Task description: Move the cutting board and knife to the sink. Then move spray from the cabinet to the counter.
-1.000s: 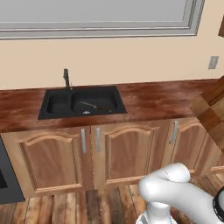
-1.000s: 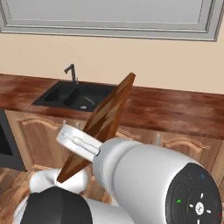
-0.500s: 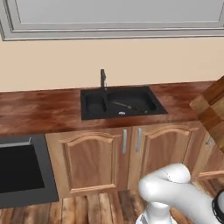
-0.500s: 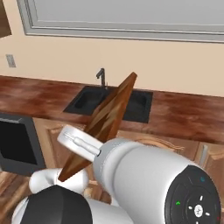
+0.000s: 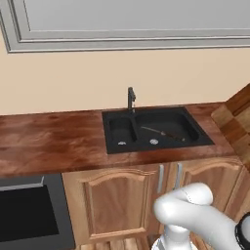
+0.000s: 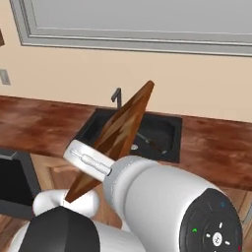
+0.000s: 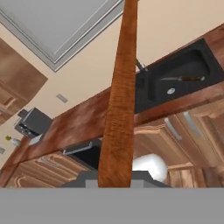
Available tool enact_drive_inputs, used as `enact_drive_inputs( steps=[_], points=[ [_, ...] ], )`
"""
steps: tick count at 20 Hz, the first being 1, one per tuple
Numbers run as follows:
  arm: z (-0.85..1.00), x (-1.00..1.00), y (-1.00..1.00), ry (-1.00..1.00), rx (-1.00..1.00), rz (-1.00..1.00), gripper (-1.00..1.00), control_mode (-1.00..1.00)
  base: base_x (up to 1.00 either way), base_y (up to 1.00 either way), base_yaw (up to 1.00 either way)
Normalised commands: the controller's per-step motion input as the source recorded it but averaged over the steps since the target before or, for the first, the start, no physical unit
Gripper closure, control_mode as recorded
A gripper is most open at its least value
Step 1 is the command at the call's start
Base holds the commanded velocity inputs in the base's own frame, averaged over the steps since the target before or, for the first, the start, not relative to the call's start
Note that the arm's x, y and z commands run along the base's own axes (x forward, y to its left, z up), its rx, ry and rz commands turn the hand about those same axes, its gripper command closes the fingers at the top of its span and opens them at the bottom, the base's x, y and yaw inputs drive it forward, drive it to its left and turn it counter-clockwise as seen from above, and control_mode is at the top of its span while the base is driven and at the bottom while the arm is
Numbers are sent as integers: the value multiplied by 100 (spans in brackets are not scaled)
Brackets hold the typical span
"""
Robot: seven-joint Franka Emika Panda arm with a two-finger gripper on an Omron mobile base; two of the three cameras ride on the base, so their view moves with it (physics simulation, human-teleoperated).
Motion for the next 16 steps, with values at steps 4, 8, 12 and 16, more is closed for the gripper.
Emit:
enact_drive_inputs(
  steps=[4,8,12,16],
  points=[
    [0,0,0,0,0,0,100,100,77,-37,0],
    [0,0,0,0,0,0,100,100,98,-4,-1],
    [0,0,0,0,0,0,100,100,100,0,-4],
    [0,0,0,0,0,0,100,100,100,0,-4]
  ],
)
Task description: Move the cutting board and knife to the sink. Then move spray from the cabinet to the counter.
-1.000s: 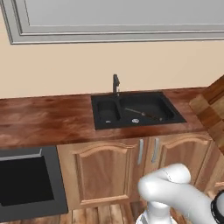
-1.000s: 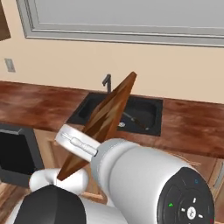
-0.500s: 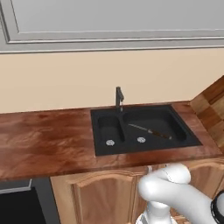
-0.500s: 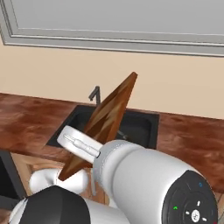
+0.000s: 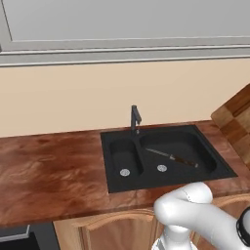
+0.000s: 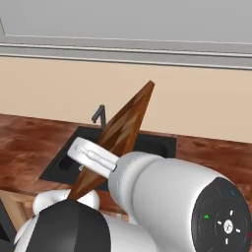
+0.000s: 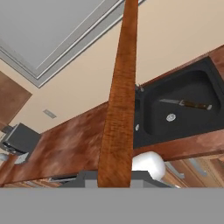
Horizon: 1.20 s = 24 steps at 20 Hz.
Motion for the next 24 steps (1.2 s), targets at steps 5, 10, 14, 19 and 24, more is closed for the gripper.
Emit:
enact_drive_inputs(
  steps=[5,10,14,19,24],
  points=[
    [0,0,0,0,0,0,100,100,60,5,-1],
    [0,0,0,0,0,0,100,100,6,1,0],
    [0,0,0,0,0,0,100,100,0,0,0],
    [0,0,0,0,0,0,100,100,9,-1,10],
    [0,0,0,0,0,0,100,100,25,-2,24]
  ],
)
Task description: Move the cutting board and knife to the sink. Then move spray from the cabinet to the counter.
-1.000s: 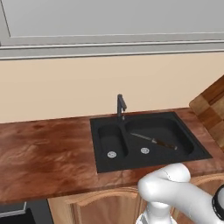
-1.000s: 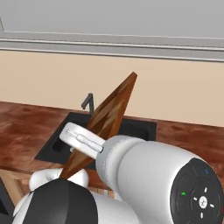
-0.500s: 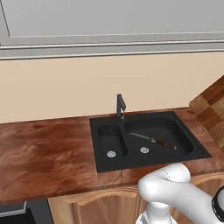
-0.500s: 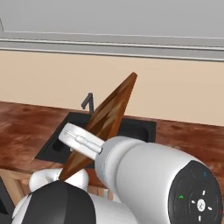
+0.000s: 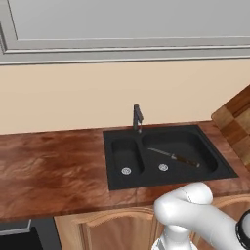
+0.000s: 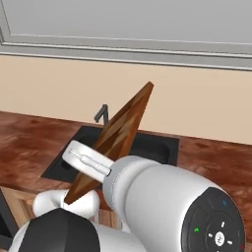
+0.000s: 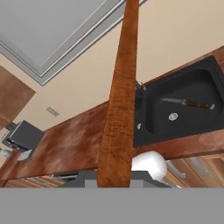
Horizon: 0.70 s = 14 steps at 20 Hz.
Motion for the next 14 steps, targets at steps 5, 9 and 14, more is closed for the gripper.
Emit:
enact_drive_inputs(
  steps=[5,9,14],
  points=[
    [0,0,0,0,0,0,100,100,14,0,13],
    [0,0,0,0,0,0,100,100,0,0,0],
    [0,7,0,0,0,0,100,-100,0,0,0]
  ],
)
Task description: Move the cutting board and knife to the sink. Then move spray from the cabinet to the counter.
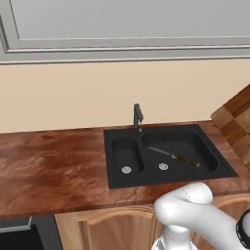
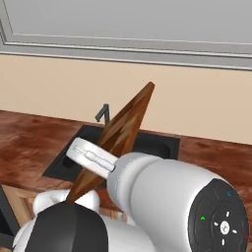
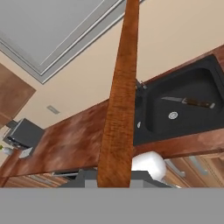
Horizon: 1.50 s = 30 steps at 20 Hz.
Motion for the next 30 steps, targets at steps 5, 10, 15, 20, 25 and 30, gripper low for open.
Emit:
enact_drive_inputs(
  steps=[5,10,15,20,25,30],
  points=[
    [-12,45,0,6,0,4,100,-100,0,0,0],
    [-24,43,0,14,0,15,100,-100,0,0,0],
    [-30,52,-2,11,0,16,100,-100,0,0,0],
    [-15,67,-19,10,11,14,100,-100,0,0,0],
    [-12,79,-55,3,20,15,100,-100,0,0,0],
    [-18,49,-73,0,19,13,100,-100,0,0,0]
  ],
)
